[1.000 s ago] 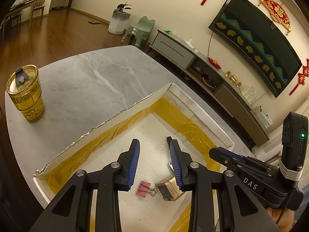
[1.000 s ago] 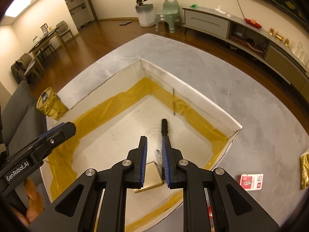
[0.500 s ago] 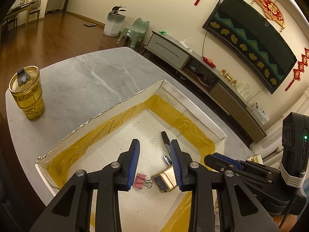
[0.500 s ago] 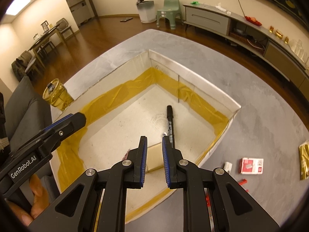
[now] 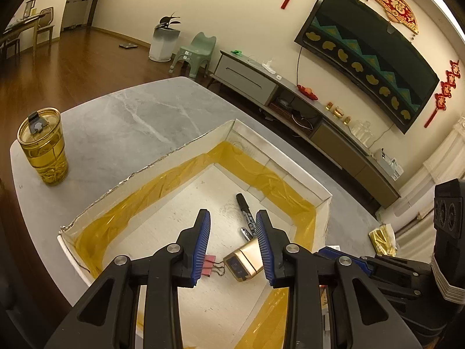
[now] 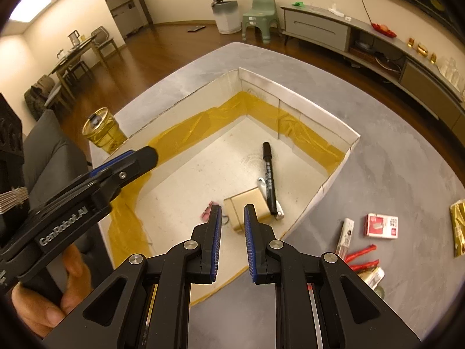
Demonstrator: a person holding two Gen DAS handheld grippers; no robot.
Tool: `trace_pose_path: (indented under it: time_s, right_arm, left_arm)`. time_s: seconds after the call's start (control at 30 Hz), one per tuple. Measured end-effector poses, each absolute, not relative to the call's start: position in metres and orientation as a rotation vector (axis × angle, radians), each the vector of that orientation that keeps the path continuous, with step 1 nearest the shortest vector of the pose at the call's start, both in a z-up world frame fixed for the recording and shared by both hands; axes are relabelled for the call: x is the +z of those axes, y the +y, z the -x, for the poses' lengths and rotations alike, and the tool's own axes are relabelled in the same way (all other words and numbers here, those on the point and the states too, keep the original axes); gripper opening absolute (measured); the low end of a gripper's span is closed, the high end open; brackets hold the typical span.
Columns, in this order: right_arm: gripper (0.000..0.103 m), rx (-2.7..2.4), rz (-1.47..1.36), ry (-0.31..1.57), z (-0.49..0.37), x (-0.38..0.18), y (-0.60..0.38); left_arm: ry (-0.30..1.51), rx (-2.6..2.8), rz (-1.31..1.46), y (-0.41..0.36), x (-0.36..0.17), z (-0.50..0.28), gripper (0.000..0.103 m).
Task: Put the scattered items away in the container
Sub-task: 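Move both open tools back toward the remaining items on the table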
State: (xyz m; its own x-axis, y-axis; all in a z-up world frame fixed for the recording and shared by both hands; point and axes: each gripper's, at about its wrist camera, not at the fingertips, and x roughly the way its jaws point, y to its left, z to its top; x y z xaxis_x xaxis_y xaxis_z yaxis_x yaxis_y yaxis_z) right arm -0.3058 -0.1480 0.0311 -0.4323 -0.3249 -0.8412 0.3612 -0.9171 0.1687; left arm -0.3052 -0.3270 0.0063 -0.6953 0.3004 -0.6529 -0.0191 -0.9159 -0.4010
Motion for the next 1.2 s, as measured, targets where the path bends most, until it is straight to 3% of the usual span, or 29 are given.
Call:
trace_pose_path:
  time_s: [1.2]
  right_arm:
    - [0.019, -2.363, -1.3, -0.048, 0.195, 0.053, -0.117]
  left_arm:
    - [-0.499, 2.59, 1.023, -0.295, 0.0, 0.22, 0.034]
